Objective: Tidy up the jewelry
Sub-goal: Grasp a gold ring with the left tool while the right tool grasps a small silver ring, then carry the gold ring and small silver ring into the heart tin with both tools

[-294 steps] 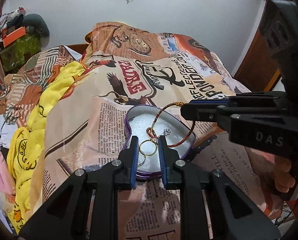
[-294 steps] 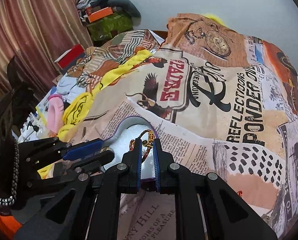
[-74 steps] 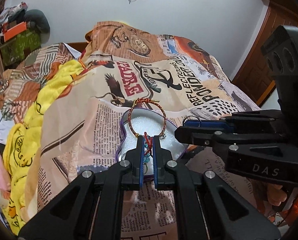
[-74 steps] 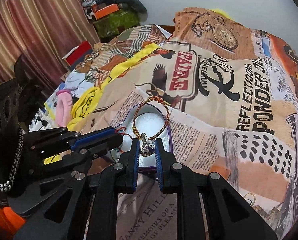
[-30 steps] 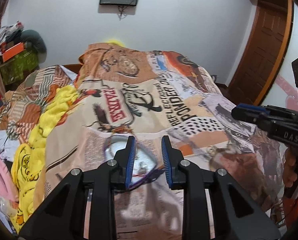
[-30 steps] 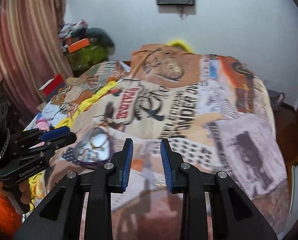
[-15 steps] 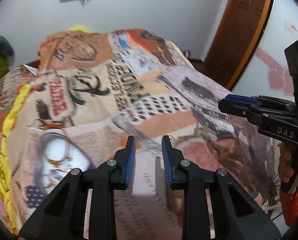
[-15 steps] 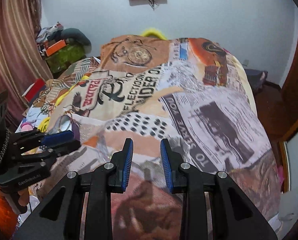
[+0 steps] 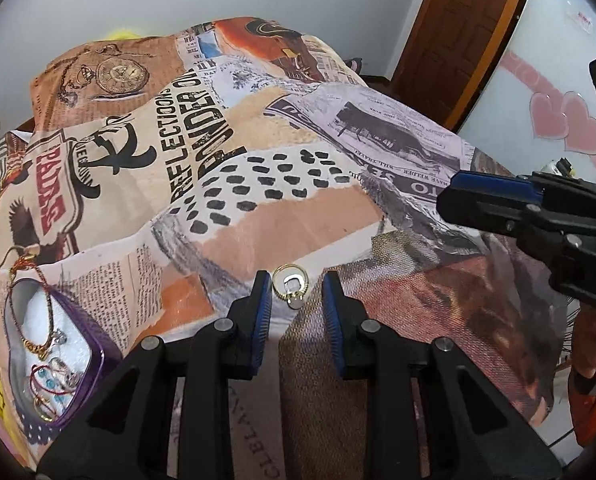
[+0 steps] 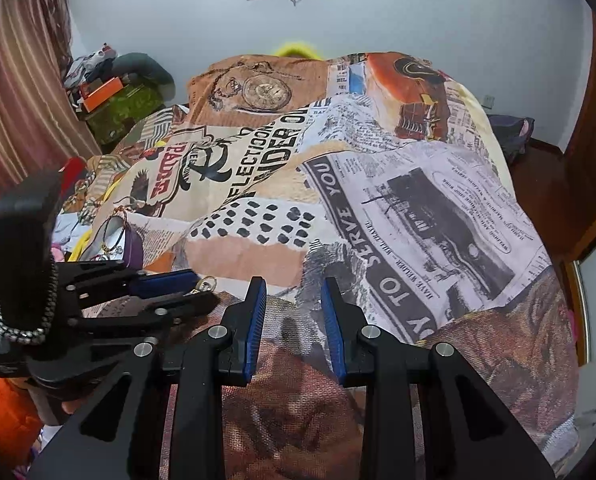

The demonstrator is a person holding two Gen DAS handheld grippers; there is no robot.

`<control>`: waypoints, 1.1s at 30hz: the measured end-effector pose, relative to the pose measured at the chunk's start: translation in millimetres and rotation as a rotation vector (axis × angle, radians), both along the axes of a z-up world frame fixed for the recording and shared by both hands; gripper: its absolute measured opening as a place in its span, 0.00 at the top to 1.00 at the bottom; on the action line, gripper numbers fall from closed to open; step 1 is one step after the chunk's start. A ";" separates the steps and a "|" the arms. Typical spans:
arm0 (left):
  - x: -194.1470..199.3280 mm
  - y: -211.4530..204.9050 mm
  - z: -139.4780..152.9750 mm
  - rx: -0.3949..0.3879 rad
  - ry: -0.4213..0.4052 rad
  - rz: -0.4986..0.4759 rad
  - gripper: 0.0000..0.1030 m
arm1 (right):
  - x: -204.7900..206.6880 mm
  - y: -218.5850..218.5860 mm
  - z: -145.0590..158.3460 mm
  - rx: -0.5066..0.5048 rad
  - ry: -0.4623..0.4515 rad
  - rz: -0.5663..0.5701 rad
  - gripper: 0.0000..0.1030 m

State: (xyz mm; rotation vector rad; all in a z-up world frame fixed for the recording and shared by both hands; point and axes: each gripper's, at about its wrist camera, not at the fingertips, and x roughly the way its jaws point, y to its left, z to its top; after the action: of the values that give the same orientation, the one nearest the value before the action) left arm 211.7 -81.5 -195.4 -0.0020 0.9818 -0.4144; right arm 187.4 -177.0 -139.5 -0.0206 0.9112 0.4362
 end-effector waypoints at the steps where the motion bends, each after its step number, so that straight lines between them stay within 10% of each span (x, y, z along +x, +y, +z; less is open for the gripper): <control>1: 1.8 1.4 -0.5 -0.013 0.007 0.003 0.75 | 1.4 1.3 -1.5 0.001 0.004 0.004 0.75; 33: -28.2 78.6 23.1 -0.061 -0.098 0.165 0.83 | 15.1 93.9 -38.7 -0.145 0.074 0.270 0.80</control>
State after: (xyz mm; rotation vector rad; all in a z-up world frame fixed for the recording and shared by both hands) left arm 183.5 -2.9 -172.4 -0.1163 0.8647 -0.2903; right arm 202.5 -83.1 -178.2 -0.2643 1.0161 0.6237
